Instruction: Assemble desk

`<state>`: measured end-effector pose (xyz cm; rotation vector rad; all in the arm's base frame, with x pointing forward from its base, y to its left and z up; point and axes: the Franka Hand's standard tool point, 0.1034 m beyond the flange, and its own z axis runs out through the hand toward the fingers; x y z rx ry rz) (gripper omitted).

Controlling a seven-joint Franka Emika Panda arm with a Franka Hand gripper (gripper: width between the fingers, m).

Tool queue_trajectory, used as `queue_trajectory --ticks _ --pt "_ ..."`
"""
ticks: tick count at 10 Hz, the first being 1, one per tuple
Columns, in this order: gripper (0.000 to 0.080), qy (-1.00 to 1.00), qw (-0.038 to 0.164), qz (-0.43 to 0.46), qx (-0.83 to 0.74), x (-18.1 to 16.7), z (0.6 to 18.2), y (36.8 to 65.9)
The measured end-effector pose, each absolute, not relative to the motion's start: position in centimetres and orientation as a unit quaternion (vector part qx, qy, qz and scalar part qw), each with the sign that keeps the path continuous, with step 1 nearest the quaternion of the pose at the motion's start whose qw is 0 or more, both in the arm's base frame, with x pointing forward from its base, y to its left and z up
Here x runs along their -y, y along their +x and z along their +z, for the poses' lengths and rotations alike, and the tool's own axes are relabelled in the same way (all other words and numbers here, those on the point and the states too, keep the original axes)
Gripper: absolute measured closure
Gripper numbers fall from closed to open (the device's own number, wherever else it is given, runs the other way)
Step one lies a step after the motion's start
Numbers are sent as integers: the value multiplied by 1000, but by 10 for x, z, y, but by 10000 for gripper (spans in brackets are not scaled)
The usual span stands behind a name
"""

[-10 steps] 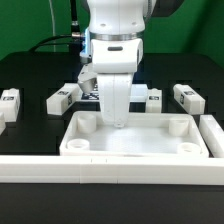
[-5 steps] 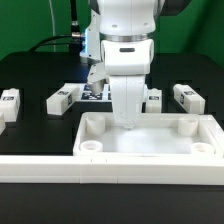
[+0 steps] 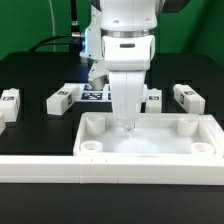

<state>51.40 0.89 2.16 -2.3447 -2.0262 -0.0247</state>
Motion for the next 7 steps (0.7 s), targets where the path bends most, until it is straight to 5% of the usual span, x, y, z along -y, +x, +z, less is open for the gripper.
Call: queue_trajectory --ticks 4,7 --pt "151 -812 4 -17 583 -10 57 502" --pt "151 -879 1 -25 477 -45 74 492"
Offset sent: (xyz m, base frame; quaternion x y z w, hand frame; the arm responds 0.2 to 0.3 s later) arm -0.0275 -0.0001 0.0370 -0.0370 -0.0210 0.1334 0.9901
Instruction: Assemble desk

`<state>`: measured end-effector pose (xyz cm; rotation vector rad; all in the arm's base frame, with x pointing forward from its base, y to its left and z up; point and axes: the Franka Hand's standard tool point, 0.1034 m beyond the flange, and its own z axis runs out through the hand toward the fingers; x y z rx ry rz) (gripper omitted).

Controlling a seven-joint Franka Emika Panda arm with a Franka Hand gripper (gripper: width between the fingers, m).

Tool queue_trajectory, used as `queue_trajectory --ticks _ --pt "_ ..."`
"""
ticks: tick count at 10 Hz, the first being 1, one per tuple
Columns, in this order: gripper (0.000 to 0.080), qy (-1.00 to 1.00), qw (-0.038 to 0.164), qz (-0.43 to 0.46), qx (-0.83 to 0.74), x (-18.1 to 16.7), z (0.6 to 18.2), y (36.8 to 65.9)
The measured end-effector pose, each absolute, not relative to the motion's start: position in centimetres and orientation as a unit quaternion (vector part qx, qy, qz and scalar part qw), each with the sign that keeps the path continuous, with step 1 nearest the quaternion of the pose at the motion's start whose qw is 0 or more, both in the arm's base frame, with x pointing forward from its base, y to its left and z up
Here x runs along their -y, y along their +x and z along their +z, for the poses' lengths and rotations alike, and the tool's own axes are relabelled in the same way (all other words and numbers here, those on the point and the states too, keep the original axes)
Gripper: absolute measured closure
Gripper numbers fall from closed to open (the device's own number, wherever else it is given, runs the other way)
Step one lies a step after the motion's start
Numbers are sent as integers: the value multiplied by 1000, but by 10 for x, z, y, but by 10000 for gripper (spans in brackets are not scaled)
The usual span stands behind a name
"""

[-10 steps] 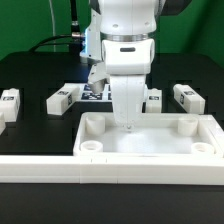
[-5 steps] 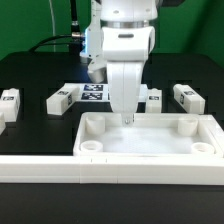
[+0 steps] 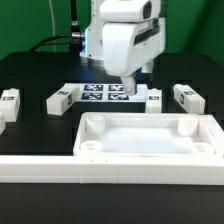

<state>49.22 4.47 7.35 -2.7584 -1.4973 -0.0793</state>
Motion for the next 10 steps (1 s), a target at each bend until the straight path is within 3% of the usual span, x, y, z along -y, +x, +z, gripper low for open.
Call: queue_trajectory --ticks 2,5,7,10 --pt "151 -898 4 -29 439 -82 74 492" --pt "151 -902 4 -28 430 -78 73 492" --pt "151 -936 9 -27 351 -80 73 491" --pt "151 -988 17 -13 152 -111 66 476"
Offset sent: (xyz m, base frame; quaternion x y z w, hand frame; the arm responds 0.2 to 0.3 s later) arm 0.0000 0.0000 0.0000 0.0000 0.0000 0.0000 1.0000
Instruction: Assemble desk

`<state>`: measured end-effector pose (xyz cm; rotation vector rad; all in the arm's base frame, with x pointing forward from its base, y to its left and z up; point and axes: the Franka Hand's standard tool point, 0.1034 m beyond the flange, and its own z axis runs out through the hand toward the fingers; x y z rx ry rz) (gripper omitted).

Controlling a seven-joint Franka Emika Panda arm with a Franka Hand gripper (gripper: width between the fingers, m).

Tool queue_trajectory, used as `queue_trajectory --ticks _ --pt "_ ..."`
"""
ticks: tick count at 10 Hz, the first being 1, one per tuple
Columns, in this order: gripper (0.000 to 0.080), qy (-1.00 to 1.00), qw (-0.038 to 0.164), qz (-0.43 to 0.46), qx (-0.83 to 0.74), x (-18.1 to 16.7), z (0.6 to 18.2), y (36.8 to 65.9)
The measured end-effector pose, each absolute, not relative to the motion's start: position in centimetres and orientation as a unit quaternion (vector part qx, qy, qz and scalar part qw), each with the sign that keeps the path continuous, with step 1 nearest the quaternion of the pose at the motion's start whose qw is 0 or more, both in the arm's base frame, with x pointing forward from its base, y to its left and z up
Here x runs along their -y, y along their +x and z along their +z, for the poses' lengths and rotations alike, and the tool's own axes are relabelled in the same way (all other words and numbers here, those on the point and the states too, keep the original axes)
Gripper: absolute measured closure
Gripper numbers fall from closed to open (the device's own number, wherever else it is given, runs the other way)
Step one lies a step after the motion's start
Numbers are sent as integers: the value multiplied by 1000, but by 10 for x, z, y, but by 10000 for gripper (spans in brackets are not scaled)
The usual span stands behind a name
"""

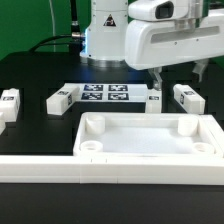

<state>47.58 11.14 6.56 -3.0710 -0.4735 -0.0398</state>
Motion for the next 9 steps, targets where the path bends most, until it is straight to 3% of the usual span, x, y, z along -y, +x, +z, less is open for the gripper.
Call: queue_trajectory --ticks 2,6,9 --pt "151 -997 22 -5 74 -132 58 466" --pt "151 -997 20 6 74 -133 57 463" --pt "151 -993 -1 99 64 -141 51 443"
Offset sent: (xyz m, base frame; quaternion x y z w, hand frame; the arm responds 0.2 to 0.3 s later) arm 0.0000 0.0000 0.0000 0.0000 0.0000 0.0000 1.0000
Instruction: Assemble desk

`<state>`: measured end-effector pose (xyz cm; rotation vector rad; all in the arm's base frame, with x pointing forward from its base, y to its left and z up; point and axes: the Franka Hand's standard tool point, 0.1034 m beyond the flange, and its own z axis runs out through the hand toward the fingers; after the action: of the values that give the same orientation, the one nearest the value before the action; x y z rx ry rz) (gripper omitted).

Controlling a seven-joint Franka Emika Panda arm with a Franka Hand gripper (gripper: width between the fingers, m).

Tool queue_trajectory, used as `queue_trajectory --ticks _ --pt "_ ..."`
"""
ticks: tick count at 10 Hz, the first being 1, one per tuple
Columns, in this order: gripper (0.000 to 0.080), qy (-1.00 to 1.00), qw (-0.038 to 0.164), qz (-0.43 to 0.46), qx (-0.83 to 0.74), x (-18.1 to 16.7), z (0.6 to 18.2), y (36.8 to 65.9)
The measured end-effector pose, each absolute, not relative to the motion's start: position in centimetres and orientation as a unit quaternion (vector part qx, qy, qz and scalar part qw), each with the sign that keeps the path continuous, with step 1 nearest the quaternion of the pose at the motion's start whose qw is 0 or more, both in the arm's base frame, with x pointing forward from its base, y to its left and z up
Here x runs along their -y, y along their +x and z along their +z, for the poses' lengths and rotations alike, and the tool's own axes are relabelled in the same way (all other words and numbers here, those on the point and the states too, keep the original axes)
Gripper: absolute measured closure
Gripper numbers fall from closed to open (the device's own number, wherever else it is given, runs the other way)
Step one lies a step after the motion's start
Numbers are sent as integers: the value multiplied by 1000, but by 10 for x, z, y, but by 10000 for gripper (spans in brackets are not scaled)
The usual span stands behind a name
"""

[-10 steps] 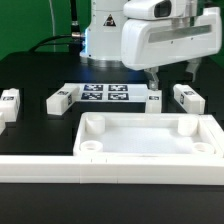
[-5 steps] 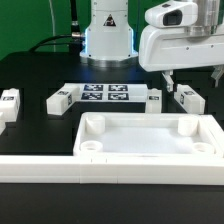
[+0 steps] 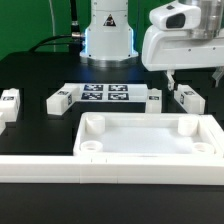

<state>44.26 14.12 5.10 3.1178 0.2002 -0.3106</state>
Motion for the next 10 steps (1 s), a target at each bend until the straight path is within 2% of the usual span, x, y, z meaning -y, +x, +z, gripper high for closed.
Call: queue_trajectory --ticks 1,5,7,10 --pt "151 991 0 -118 -62 -141 49 444" --pt "151 965 21 -254 -68 -140 48 438" --pt "151 953 18 -297 -66 -147 39 439" --pt "151 913 31 -401 -70 -150 30 432"
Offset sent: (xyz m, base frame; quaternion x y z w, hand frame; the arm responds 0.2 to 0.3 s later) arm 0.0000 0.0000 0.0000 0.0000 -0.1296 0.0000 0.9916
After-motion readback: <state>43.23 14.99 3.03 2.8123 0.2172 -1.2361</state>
